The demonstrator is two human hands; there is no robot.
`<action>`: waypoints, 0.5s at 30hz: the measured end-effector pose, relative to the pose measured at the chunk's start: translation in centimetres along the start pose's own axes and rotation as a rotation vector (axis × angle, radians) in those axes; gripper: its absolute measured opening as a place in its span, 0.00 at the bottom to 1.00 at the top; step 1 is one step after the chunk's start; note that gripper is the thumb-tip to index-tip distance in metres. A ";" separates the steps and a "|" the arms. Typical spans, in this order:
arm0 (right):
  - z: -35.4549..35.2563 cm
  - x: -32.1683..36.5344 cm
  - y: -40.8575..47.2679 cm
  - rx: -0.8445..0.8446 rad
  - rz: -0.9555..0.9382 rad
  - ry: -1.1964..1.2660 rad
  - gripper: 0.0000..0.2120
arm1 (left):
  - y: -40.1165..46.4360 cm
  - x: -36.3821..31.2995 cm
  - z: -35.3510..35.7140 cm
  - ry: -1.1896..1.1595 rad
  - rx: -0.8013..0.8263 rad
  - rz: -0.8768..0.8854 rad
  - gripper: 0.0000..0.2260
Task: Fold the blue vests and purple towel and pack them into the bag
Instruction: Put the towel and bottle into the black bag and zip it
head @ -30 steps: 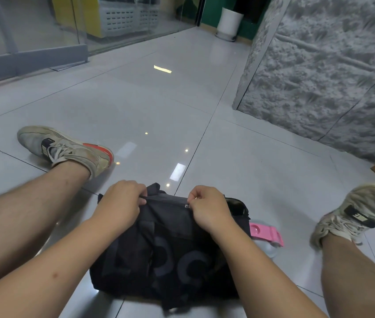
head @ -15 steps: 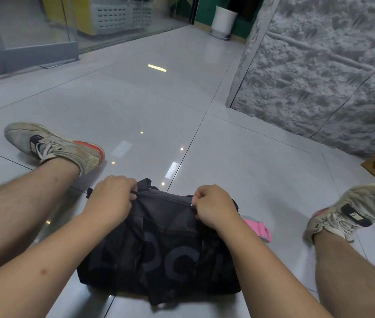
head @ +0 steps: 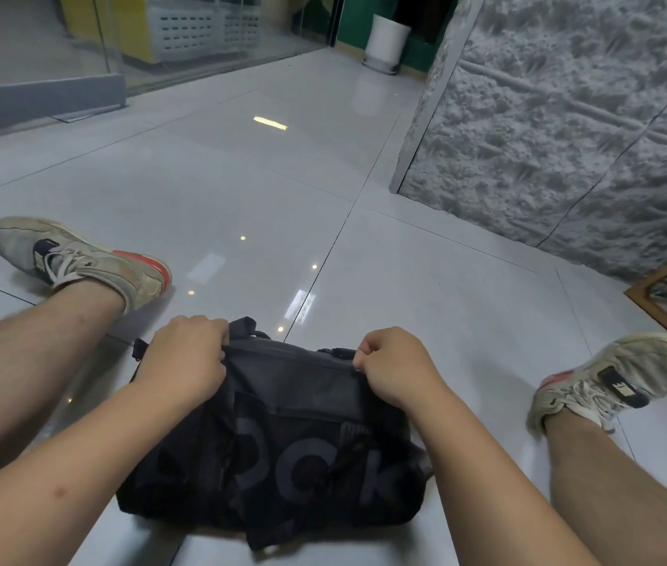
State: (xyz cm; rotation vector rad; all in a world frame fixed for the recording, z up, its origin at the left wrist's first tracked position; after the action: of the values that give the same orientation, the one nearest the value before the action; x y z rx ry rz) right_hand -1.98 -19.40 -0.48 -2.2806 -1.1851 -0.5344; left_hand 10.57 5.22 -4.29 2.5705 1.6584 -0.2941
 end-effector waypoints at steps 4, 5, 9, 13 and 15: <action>-0.4 -0.3 -0.5 -0.001 -0.021 0.167 0.12 | -1.6 -5.6 -0.1 -0.076 -0.066 0.165 0.15; -0.3 -0.5 -0.5 -0.003 -0.021 0.206 0.12 | -2.1 -7.4 -0.1 -0.110 -0.089 0.231 0.14; -0.2 -0.7 -0.9 0.032 -0.031 0.333 0.13 | -3.4 -13.9 0.7 -0.194 -0.059 0.453 0.15; -0.2 -0.7 -1.6 0.056 -0.055 0.379 0.15 | -3.0 -16.9 1.3 -0.093 -0.033 0.472 0.15; -0.8 -1.4 -1.5 -0.011 -0.037 0.344 0.14 | -2.4 -16.9 1.4 -0.060 -0.027 0.411 0.13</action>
State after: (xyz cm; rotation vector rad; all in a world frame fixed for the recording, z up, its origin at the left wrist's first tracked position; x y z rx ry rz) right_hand -4.07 -20.03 -0.20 -2.0708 -1.0537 -0.9074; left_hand 1.46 -9.15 -2.23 2.7649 1.0685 -0.3120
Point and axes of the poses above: each hand's wrist, its own y-axis towards the middle knuckle, its own z-axis out of the palm, x = y × z, the point moved 10 cm from there along y, towards the middle knuckle, and after that the axes turned 4 degrees about y, right-handed, at the moved point
